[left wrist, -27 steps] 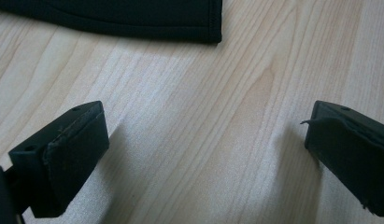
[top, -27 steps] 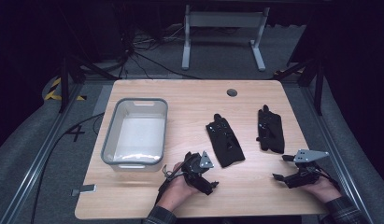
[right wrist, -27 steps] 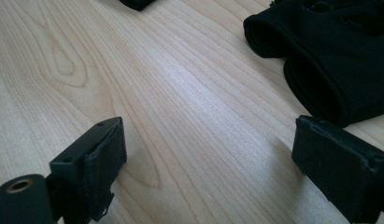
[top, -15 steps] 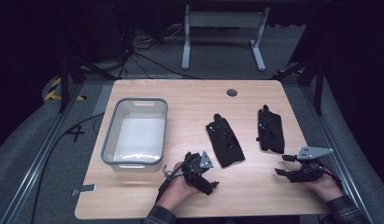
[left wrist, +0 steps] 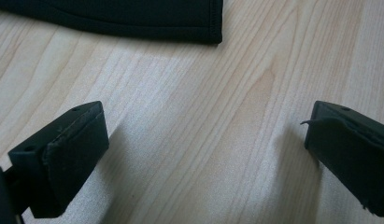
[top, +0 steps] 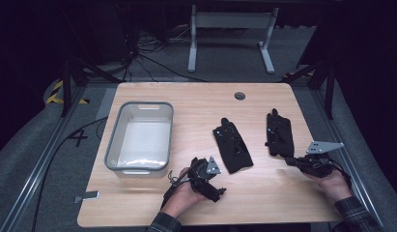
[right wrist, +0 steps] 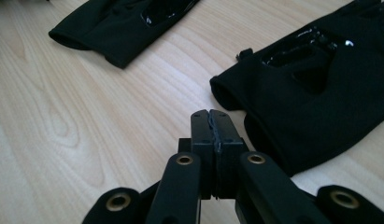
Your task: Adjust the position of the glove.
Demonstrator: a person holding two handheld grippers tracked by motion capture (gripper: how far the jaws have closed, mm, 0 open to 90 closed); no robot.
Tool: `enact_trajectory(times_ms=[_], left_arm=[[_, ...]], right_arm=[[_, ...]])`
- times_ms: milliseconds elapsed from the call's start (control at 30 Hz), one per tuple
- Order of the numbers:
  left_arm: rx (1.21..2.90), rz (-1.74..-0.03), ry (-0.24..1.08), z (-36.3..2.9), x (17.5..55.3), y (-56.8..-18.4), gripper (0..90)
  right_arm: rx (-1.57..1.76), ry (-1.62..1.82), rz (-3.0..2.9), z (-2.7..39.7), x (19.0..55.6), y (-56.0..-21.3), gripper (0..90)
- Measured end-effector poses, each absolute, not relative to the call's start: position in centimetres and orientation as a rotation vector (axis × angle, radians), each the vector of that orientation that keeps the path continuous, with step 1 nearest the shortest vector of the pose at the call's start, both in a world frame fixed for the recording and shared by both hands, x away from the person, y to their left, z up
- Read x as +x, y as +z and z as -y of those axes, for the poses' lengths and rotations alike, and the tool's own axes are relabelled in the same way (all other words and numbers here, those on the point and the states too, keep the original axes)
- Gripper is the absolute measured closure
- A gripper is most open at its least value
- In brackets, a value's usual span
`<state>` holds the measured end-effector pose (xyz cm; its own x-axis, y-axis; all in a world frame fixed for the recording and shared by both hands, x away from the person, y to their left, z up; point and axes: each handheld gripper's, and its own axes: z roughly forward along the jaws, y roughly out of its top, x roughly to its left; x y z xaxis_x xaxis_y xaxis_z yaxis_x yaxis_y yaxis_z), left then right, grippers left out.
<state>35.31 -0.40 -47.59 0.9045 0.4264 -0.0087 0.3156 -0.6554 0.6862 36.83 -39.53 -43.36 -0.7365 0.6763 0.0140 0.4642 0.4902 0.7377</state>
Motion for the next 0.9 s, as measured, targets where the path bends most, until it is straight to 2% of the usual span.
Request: enact_trajectory(times_ms=[900], left_arm=[[2.335,-0.530,0.199,0.4,35.3,-47.6,0.0]], right_arm=[[0.969,1.060,-2.469,38.9,41.7,-43.5,90.0]])
